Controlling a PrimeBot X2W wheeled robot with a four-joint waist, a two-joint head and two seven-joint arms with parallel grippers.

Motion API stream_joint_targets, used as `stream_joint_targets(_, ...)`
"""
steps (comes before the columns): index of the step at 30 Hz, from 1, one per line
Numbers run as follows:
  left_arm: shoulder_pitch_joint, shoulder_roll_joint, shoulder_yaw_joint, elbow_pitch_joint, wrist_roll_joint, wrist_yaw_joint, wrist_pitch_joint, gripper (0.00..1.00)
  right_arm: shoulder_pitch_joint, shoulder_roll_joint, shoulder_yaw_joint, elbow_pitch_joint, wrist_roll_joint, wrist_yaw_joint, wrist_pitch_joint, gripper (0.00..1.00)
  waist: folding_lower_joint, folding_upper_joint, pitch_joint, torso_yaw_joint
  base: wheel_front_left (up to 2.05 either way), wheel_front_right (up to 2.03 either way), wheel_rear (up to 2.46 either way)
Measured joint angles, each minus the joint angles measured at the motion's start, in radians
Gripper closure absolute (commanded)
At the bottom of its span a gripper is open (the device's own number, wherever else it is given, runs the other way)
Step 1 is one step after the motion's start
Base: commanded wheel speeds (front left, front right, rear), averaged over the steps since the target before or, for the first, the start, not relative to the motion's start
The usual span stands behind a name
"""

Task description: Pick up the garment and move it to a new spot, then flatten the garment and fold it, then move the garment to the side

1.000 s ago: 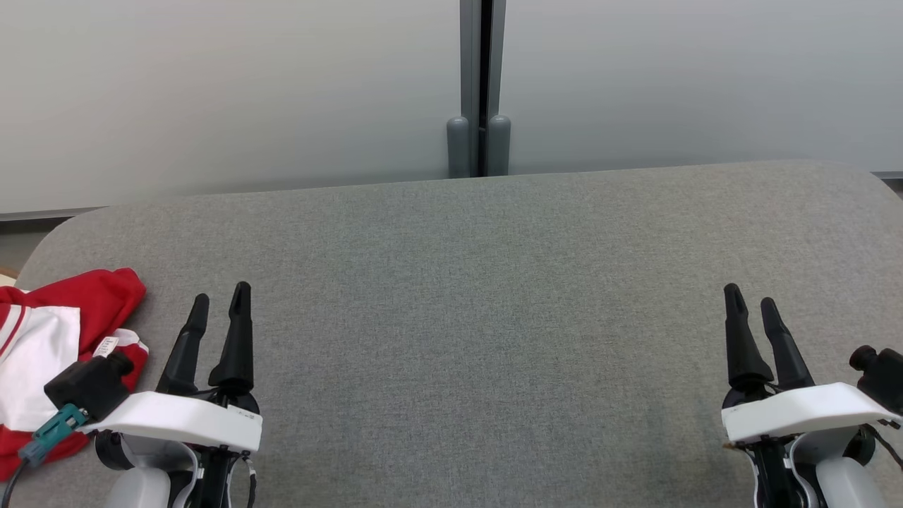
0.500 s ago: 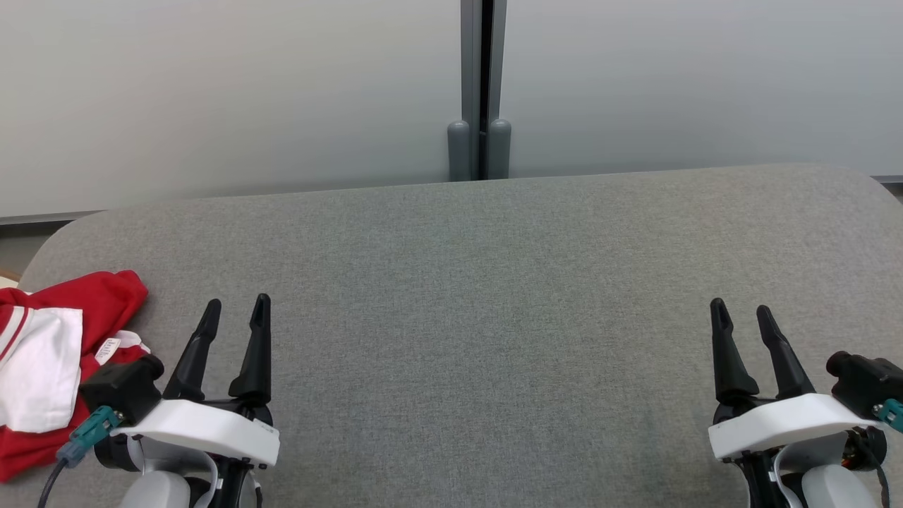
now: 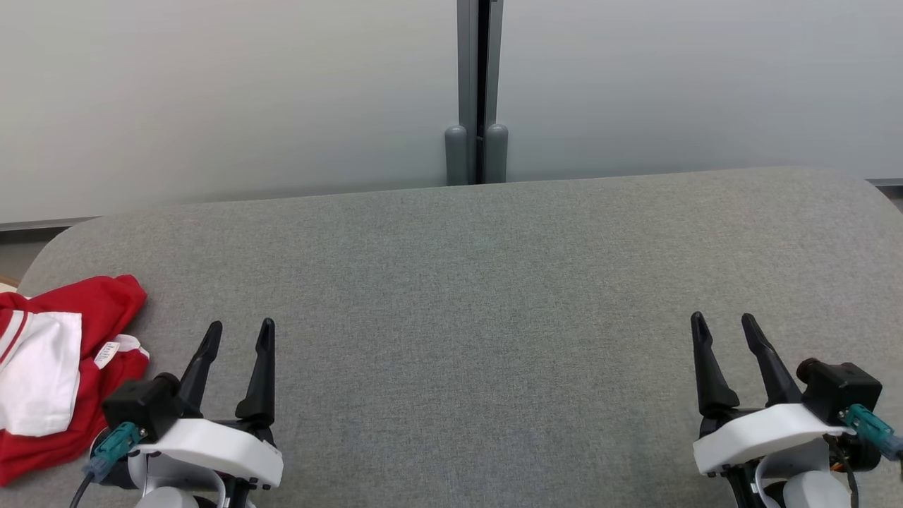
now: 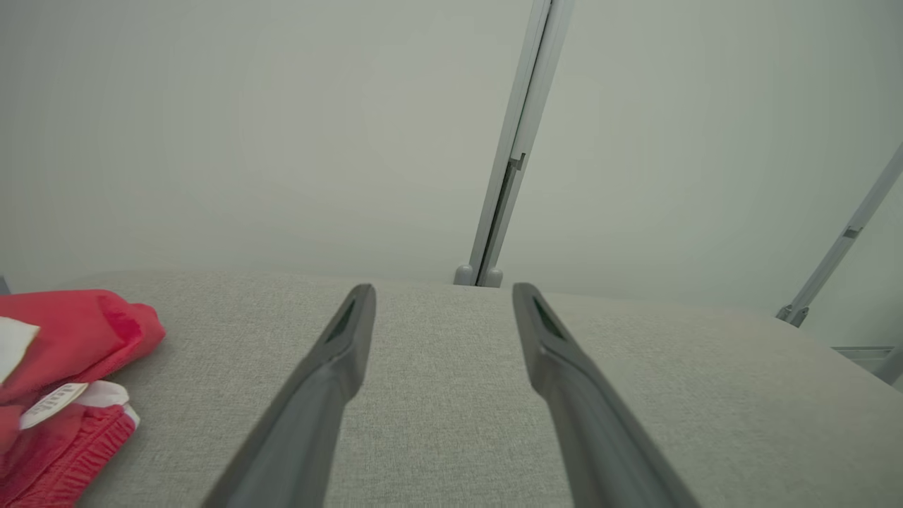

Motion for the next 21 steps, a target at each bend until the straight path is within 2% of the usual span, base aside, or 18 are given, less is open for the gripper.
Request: stream_joint_targets(21, 0.006, -0.009, 0.029, 0.045, 0.159, 0.004, -0.045, 0.00, 0.000, 0.016, 0.010, 0.046, -0.180, 0.000, -0.006, 0.00, 0.0000, 0.0000, -0.002, 0.000, 0.00, 0.00, 0.00)
